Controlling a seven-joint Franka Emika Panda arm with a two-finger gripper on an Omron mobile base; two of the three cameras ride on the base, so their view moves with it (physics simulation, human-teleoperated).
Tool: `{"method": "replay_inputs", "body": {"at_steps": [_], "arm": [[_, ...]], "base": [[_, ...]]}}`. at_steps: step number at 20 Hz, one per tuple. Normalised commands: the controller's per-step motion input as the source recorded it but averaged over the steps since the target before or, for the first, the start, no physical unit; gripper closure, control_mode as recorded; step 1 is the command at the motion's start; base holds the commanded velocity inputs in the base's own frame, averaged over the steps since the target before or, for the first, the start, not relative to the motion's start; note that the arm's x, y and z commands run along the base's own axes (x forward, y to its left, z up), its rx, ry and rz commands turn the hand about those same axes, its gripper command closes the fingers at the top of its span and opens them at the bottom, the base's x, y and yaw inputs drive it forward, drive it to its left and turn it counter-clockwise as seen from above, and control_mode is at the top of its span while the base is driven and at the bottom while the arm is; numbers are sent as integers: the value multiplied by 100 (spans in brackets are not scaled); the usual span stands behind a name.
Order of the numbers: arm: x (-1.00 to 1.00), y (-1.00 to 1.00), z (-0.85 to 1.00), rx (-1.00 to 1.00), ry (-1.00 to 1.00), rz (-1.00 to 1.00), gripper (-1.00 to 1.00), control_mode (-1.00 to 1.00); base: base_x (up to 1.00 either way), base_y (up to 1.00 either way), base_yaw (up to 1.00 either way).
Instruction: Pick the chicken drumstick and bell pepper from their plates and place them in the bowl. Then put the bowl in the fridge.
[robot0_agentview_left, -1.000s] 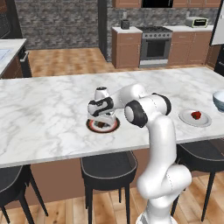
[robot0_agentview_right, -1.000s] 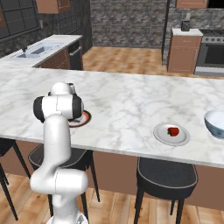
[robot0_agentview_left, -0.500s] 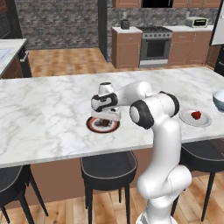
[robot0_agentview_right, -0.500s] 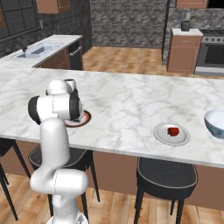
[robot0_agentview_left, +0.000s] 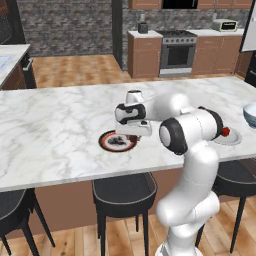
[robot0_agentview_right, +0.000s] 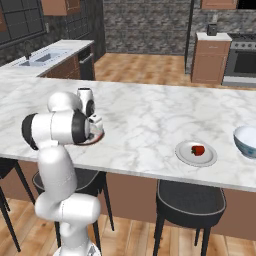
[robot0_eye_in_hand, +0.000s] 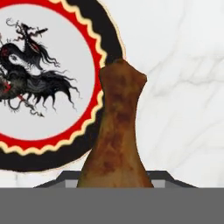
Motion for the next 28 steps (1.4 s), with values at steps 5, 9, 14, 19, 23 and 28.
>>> {"method": "replay_inputs", "body": {"at_steps": [5,9,14,19,23,28], "arm": [[-55,-62,27,7,-9,20,100,-100],[-47,-63,30,6,-12,22,100,-100],[-31,-56,33,0,-1,24,100,-100],[-31,-52,29,0,0,29,100,-100],[-33,-44,23,0,0,24,100,-100],[-7,-17,14,0,3,4,100,-100]], "base": [[0,0,0],[0,0,0],[0,0,0],[0,0,0],[0,0,0],[0,0,0]]}}
